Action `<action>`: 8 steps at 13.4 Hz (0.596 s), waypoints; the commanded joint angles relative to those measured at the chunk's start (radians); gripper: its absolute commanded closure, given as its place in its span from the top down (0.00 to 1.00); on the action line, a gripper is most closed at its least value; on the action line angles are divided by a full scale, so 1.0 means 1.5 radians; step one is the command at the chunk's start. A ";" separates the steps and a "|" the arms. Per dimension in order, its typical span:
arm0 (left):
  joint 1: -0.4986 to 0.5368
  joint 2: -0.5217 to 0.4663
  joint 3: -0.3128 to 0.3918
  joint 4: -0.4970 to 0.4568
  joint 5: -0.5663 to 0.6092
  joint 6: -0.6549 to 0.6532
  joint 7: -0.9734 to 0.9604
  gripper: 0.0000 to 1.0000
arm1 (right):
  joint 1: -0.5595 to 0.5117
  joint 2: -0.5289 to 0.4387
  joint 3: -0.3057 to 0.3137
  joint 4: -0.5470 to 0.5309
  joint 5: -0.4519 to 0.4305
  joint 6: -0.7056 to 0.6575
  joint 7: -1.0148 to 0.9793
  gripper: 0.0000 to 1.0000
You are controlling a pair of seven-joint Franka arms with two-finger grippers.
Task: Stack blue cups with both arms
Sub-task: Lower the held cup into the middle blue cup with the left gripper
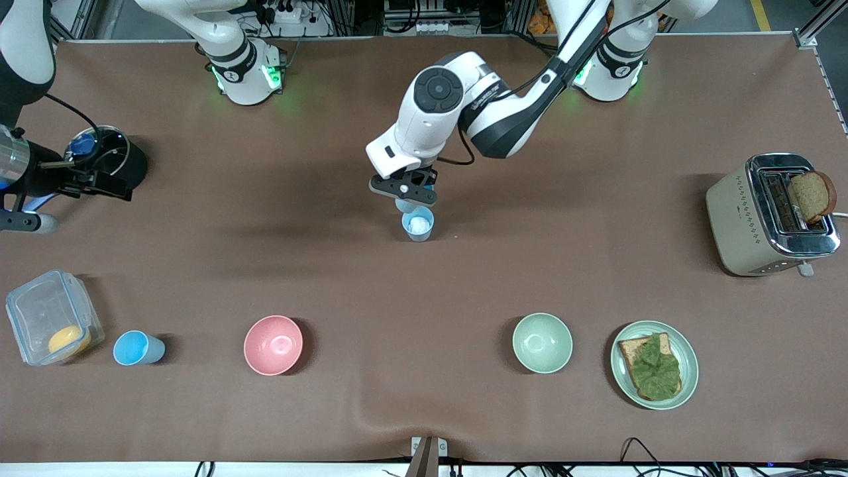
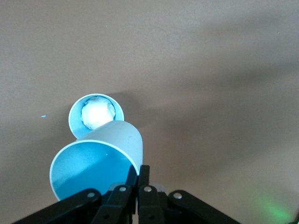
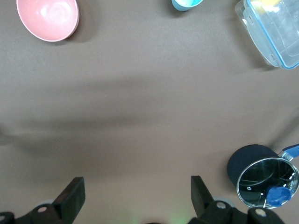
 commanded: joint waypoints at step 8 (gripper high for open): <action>-0.004 0.034 0.025 0.012 0.029 -0.005 -0.006 0.00 | 0.001 -0.011 0.001 -0.005 -0.012 -0.003 -0.003 1.00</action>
